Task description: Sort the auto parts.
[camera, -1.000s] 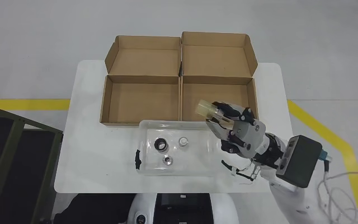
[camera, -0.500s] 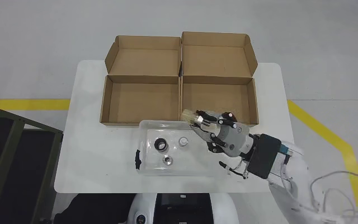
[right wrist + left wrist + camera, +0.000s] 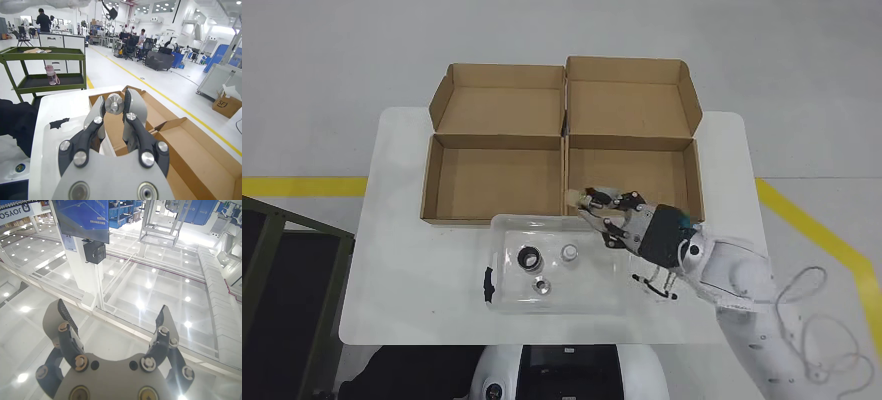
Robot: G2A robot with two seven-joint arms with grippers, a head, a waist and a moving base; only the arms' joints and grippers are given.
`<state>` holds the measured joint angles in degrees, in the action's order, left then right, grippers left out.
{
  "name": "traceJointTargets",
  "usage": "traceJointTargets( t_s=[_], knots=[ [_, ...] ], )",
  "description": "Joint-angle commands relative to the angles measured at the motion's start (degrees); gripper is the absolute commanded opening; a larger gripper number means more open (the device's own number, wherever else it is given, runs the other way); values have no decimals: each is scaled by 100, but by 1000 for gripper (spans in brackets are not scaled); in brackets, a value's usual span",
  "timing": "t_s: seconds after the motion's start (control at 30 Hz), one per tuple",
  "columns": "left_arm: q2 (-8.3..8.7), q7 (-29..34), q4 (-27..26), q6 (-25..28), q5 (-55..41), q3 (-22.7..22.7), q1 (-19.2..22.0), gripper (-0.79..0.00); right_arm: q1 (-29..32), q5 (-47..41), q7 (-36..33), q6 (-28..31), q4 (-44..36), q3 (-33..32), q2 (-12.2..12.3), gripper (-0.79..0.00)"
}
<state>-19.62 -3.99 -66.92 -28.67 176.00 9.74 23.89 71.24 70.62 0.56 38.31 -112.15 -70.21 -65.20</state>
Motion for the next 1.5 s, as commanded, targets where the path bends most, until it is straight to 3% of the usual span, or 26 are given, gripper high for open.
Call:
traceJointTargets(
  t_s=[0.0, 0.8, 1.47],
  knots=[
    [0, 0, 0, 0, 0, 0, 0, 0, -175, 25, -247, -68, 173, 136, -20, -785],
    [0, 0, 0, 0, 0, 0, 0, 0, -1450, -50, -2963, -905, 1332, 884, -202, -785],
    [0, 0, 0, 0, 0, 0, 0, 0, -2413, -281, -3951, -991, 2615, 1509, -410, -785]
  ],
)
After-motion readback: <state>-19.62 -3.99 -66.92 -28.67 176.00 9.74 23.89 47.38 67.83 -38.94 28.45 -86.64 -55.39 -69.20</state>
